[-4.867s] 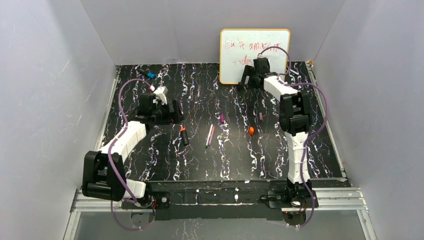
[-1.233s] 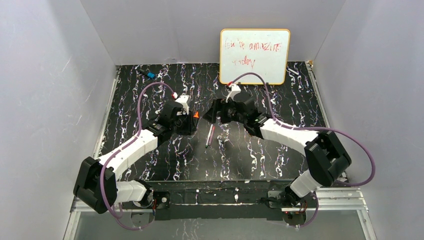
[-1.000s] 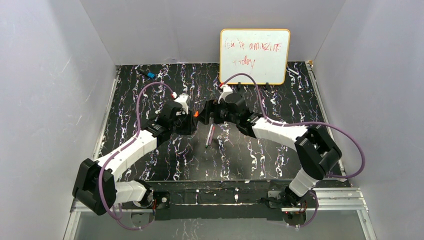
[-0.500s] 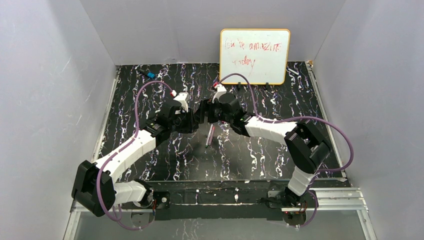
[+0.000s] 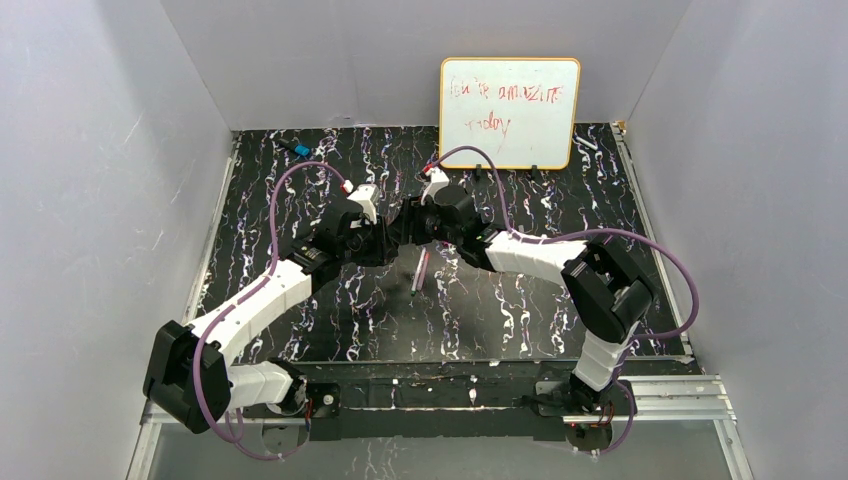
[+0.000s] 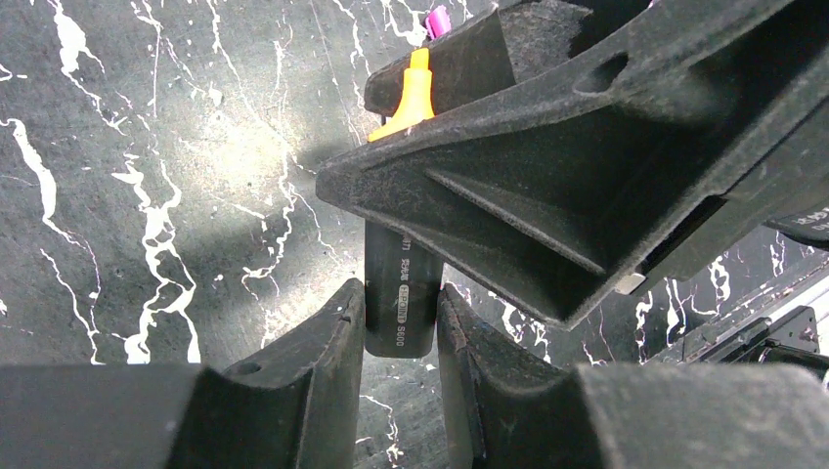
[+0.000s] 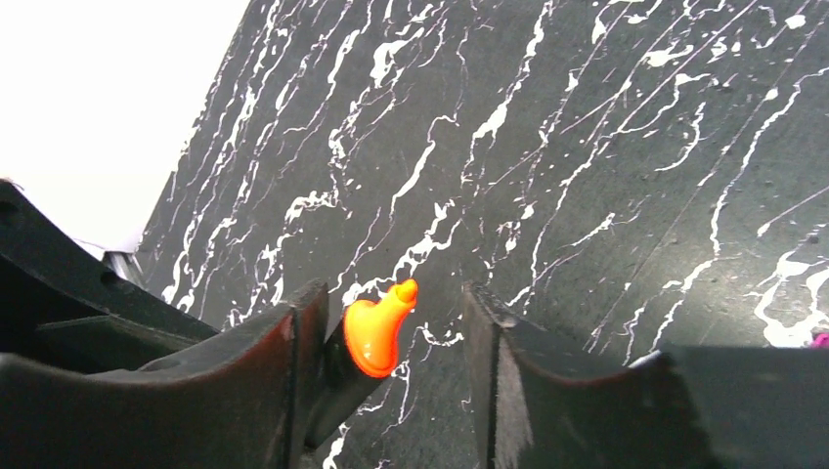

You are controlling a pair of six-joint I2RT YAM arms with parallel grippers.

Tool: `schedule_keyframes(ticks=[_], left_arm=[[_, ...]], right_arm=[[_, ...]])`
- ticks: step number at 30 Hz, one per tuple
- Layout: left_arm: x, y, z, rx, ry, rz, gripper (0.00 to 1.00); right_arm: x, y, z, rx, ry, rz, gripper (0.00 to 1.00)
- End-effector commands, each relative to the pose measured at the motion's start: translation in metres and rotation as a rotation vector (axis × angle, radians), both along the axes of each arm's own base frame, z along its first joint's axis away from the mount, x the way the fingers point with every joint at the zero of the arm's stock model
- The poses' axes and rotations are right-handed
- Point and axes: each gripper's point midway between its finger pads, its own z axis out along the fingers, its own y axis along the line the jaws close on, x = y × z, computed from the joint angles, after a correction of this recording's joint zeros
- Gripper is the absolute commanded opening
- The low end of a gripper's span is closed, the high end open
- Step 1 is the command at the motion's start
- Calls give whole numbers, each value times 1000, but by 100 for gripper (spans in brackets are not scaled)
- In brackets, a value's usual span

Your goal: Insert the pens into the pen caps

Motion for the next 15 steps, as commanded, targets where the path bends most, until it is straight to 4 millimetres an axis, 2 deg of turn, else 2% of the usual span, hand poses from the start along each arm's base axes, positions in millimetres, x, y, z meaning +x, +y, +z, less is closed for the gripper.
schedule_keyframes(ticks=[1,3,4,6,11,12,13,14,15], left_arm=[[3,-5,15,-25,-32,-6,0],[2,-4,12,-22,-29,-4,0],[2,-3,11,-20,-29,-2,0],[2,-2,7,-19,-36,-1,0],[-5,-4,-8,-58,-56,-21,0],[-7,-6,-9,-76,-62,-31,9],[-7,-9,-9,-102,-74,-39,25],[-8,-12,-7,-128,-86,-43,37],[-9,-13,-6,-149,-101,-46,43]], right_arm=[[7,16,33,80,-63,25,55],[6,18,33,84,-61,39,47],[5,19,34,87,-59,48,37],[4,22,33,92,-52,62,4],[0,24,30,89,-33,80,1],[-2,24,32,93,-39,91,1],[-4,23,33,95,-46,101,1],[-6,22,35,95,-58,115,1],[-8,21,36,97,-68,123,1]])
